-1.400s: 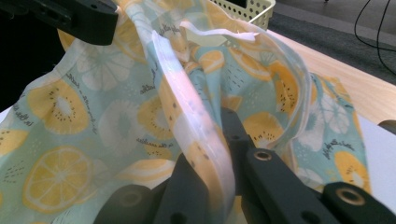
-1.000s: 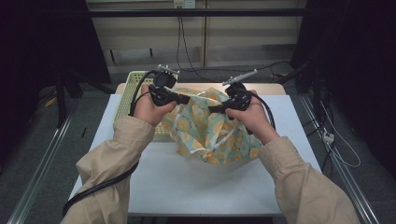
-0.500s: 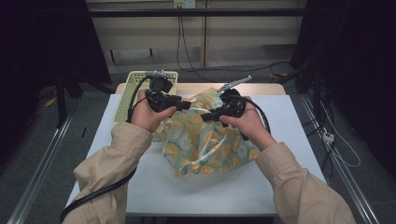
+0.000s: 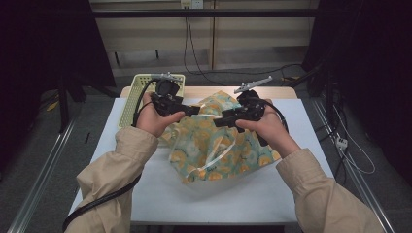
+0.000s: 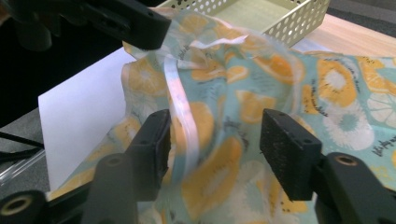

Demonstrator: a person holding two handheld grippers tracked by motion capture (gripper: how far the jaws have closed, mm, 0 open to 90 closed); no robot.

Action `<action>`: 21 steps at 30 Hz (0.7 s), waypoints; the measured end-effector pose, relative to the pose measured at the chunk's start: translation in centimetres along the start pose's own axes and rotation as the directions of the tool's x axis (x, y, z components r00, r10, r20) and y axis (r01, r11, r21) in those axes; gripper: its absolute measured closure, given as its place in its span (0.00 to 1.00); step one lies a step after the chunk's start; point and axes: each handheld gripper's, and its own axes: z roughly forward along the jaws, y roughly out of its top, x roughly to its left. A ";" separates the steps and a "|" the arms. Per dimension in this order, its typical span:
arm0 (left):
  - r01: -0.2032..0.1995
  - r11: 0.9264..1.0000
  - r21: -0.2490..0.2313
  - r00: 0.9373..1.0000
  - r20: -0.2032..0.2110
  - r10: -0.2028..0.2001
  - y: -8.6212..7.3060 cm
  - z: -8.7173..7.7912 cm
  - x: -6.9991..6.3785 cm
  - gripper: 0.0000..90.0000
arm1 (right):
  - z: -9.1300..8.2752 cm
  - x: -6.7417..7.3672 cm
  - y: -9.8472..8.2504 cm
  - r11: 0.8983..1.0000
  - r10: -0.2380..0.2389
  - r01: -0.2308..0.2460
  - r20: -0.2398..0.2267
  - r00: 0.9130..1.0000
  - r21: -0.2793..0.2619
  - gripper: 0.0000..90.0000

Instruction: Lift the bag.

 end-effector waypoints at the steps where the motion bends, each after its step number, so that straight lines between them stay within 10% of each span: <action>1: 0.001 1.000 -0.003 1.000 -0.004 -0.001 0.0 0.0 0.0 0.26 | -0.1 0.1 0.1 1.000 0.002 -0.002 0.000 1.000 0.000 0.44; 21: -0.061 0.998 -0.018 0.997 0.054 0.062 -1.7 -1.6 0.5 0.07 | -2.0 -1.6 -1.3 1.000 0.009 -0.009 0.023 1.000 -0.001 0.23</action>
